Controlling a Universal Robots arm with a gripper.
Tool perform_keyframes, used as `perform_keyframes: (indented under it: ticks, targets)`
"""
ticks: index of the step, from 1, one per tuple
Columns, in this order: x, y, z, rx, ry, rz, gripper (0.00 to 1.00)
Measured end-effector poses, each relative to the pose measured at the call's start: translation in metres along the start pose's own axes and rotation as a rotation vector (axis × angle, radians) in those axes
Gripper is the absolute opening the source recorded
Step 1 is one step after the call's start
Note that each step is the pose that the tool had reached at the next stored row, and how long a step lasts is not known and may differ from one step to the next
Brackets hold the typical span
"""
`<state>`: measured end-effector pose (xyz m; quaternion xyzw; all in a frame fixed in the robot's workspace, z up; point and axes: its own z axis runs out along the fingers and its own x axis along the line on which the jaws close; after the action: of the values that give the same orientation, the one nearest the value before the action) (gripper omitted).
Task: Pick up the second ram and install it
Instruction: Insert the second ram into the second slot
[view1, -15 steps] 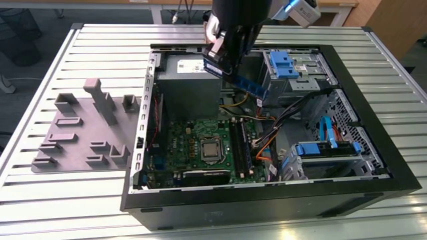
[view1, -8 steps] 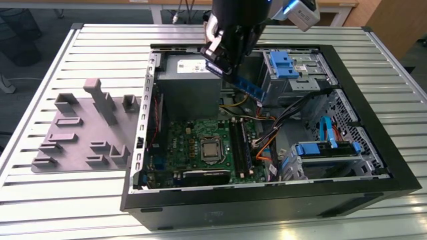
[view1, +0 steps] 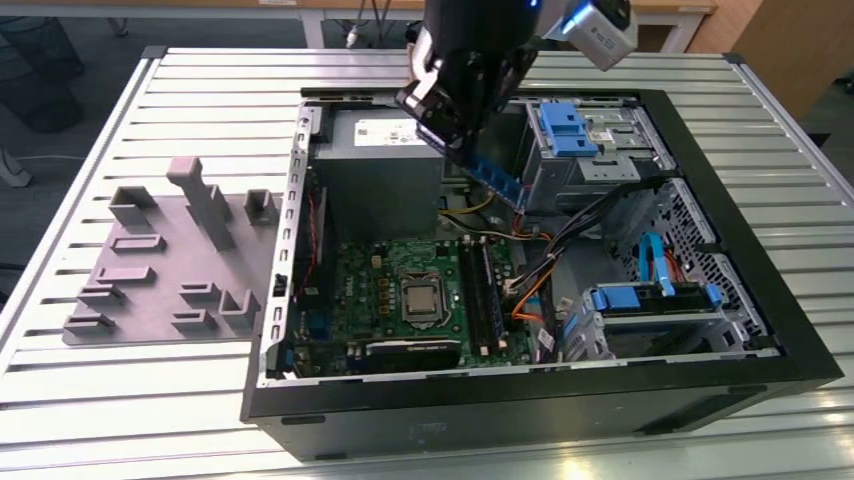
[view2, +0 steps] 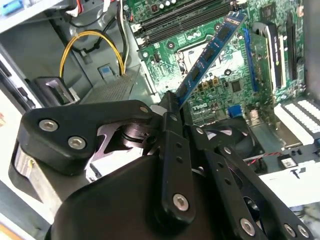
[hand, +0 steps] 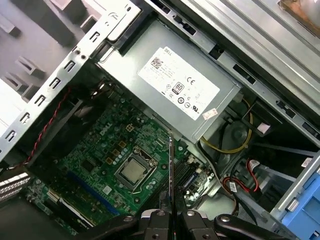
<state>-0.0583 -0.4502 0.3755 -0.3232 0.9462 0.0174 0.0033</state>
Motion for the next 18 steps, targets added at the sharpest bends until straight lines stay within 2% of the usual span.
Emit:
perform_keyframes:
  ticks: [18]
  targets:
    - [-0.0015,0.0018,0.0036,0.0046,-0.0069,0.239,0.14]
